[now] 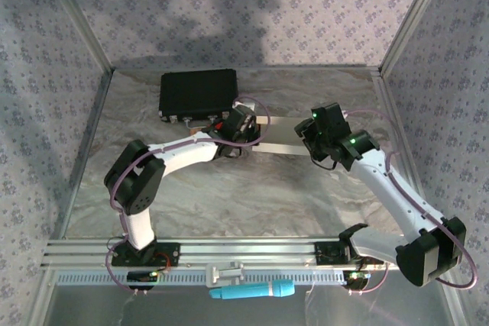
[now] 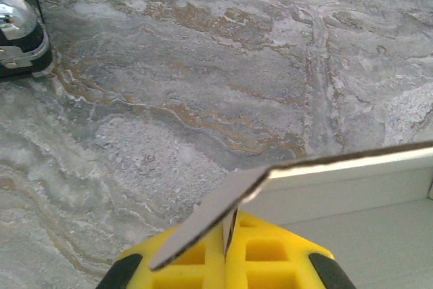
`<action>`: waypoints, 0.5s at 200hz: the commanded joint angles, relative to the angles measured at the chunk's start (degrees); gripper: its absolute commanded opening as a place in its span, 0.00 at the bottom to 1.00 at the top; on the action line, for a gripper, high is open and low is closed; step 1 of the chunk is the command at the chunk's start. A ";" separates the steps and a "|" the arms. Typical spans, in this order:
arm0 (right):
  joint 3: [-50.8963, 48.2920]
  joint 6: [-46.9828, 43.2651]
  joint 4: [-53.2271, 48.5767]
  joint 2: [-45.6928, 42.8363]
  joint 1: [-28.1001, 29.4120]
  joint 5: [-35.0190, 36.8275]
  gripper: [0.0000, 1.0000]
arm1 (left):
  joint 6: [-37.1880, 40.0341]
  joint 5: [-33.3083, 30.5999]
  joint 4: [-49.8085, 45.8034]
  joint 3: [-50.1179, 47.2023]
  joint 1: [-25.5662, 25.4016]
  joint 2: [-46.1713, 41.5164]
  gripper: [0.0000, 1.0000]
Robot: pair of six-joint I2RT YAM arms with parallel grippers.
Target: Fold the paper box
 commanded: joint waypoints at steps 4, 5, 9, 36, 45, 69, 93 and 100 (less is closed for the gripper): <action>4.87 8.28 -0.96 1.55 0.46 4.14 0.55 | 0.72 -2.76 -2.50 -1.45 -1.54 -1.35 0.00; 5.14 8.49 -1.03 1.73 0.54 4.22 0.54 | 0.71 -2.87 -2.54 -1.44 -1.56 -1.38 0.00; 5.93 10.37 -1.56 2.42 0.81 4.45 0.54 | 0.54 -3.41 -2.60 -1.45 -1.80 -1.42 0.00; 10.16 21.58 -2.45 8.10 1.40 3.48 0.56 | -0.39 -7.19 -2.64 -1.68 -3.16 -1.68 0.00; 10.52 23.76 -0.86 9.67 1.41 2.90 0.56 | -0.74 -8.19 -2.27 -1.92 -3.63 -1.85 0.00; 13.35 27.08 -2.42 13.76 1.45 2.12 0.57 | -2.17 -12.12 -2.24 -2.47 -4.93 -2.25 0.00; 13.38 28.63 -1.96 15.27 0.96 1.59 0.57 | -2.77 -13.17 -0.68 -3.36 -5.93 -2.13 0.00; 13.30 28.59 -1.53 15.48 0.73 1.86 0.57 | -2.39 -13.43 -0.27 -3.50 -6.28 -1.95 0.00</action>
